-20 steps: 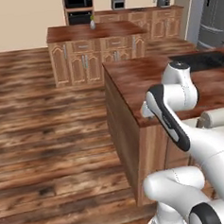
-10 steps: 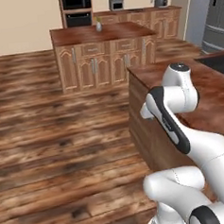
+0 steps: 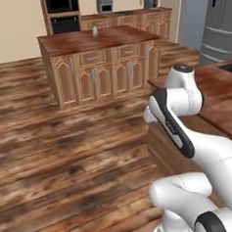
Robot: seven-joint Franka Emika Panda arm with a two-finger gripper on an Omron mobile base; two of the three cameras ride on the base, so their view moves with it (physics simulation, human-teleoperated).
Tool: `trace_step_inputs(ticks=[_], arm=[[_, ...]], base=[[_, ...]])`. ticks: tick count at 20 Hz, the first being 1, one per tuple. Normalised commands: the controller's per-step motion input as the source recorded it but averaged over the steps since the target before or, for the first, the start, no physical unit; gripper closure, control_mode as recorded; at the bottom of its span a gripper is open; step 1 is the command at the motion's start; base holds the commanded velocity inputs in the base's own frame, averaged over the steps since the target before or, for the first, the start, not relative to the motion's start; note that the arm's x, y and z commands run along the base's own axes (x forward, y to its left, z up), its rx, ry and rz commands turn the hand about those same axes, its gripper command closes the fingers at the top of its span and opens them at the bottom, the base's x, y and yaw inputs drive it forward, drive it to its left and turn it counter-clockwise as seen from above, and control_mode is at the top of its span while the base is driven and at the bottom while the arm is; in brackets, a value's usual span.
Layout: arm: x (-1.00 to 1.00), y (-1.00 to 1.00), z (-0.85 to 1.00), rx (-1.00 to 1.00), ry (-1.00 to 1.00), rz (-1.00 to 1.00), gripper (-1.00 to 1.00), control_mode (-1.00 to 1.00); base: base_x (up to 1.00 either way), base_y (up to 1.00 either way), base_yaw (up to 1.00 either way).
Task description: Move the hot dog bun to the plate on the dining table and place the condiment next to that plate. Then navigate to the fridge and take the sausage and place it on the plate as well.
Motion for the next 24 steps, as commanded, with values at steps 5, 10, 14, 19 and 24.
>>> trace_step_inputs(ticks=[5, 10, 14, 19, 24], arm=[[0.00, 0.00, 0.00, 0.00, 0.00, 0.00, -1.00, 1.00], [0.00, 0.00, 0.00, 0.00, 0.00, 0.00, -1.00, 1.00], [0.00, 0.00, 0.00, 0.00, 0.00, 0.00, -1.00, 1.00], [0.00, 0.00, 0.00, 0.00, 0.00, 0.00, -1.00, 1.00], [0.00, 0.00, 0.00, 0.00, 0.00, 0.00, -1.00, 1.00]], base=[[1.00, 0.55, -0.37], [1.00, 0.67, -0.38], [1.00, 0.80, -0.38], [1.00, 0.88, -0.39], [1.00, 0.76, -0.41]])
